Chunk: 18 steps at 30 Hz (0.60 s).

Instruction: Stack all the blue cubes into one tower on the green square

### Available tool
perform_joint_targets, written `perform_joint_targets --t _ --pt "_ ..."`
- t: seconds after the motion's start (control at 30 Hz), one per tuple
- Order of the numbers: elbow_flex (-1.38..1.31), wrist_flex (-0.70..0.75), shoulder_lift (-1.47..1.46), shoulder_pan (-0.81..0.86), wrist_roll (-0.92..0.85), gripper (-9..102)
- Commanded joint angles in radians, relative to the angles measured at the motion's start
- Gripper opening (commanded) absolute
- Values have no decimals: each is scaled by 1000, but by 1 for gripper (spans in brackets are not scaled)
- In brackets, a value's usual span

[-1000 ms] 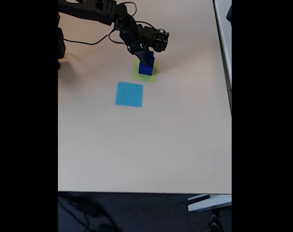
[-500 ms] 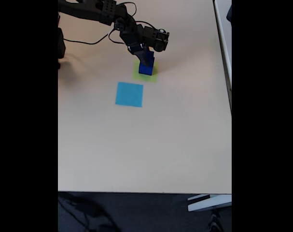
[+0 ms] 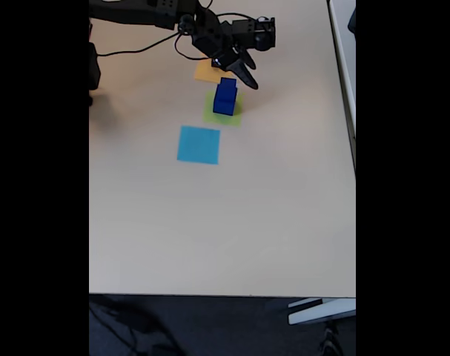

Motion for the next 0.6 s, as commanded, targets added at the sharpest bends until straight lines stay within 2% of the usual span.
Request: perform_joint_targets --t 0.0,0.2,0.43,0.57 --pt "-230 84 -29 -34 6 30" --pt "-509 268 -107 -67 44 29" --pt "-518 339 -57 -72 63 29" --pt "-502 425 -23 -106 172 29"
